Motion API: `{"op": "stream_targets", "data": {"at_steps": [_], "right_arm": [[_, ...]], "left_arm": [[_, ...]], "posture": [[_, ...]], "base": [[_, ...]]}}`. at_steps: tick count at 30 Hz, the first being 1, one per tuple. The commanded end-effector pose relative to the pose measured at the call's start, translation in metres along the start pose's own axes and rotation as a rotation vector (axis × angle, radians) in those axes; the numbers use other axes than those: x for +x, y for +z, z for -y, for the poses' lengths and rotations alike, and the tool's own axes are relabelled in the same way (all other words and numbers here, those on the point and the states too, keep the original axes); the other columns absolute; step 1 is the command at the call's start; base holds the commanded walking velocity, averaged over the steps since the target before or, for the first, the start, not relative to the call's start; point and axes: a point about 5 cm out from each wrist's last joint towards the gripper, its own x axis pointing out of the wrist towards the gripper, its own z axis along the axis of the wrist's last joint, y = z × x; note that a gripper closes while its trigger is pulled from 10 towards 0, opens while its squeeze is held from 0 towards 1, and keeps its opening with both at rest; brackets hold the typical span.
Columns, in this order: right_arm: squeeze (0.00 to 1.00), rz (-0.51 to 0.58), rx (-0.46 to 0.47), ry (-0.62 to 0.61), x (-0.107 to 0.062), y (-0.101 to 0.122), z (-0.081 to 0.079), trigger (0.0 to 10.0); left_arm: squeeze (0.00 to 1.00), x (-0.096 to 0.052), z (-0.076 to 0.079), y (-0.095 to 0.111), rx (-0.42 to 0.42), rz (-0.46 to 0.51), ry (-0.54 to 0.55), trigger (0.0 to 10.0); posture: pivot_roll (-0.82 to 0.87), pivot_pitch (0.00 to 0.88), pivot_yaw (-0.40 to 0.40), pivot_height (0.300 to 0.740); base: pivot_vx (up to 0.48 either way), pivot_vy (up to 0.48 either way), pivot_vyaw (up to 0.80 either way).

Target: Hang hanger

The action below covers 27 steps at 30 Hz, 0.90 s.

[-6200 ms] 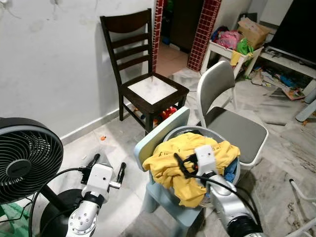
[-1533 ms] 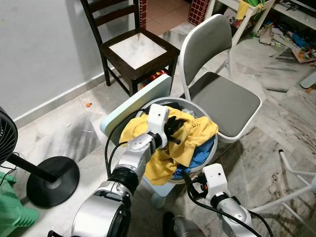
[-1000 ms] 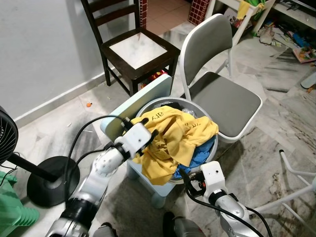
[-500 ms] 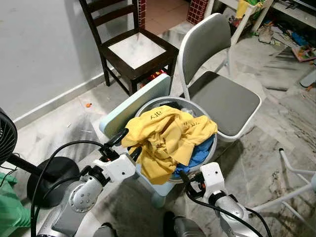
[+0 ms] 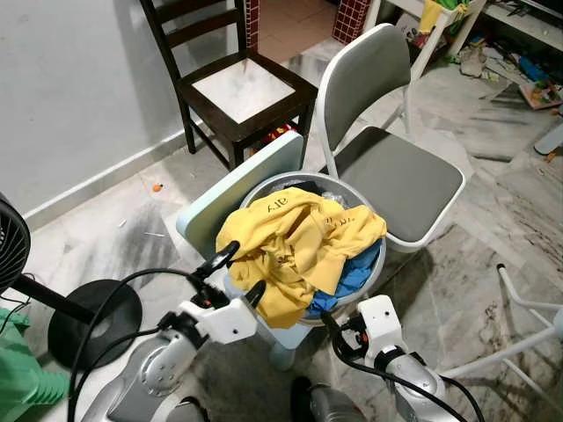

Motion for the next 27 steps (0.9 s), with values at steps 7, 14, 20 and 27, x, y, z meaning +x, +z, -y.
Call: {"op": "stream_targets", "data": {"at_steps": [7,14,20,27], "right_arm": [[0.57,-0.025,0.003,-0.005,-0.006,-0.008,0.001,10.0],[0.58,-0.026,0.004,-0.008,-0.008,-0.009,0.001,10.0],[0.57,-0.024,0.003,-0.008,-0.008,-0.008,0.001,10.0],[0.57,-0.024,0.004,-0.01,-0.009,-0.008,0.0,10.0]], "left_arm": [[0.0,0.007,0.017,-0.016,-0.005,-0.021,-0.183,10.0],[0.0,0.007,0.018,-0.035,0.052,-0.055,-0.28,10.0],[0.0,0.015,0.0,-0.043,0.088,-0.067,-0.255,10.0],[0.0,0.028,-0.016,-0.042,0.099,-0.048,-0.196,10.0]], "posture": [[-0.1,0.237,-0.084,0.74],[-0.11,0.24,-0.087,0.74],[-0.11,0.242,-0.086,0.74],[-0.12,0.241,-0.085,0.74]], "base": [[0.0,0.0,0.0],[0.0,0.0,0.0],[0.0,0.0,0.0],[0.0,0.0,0.0]]}}
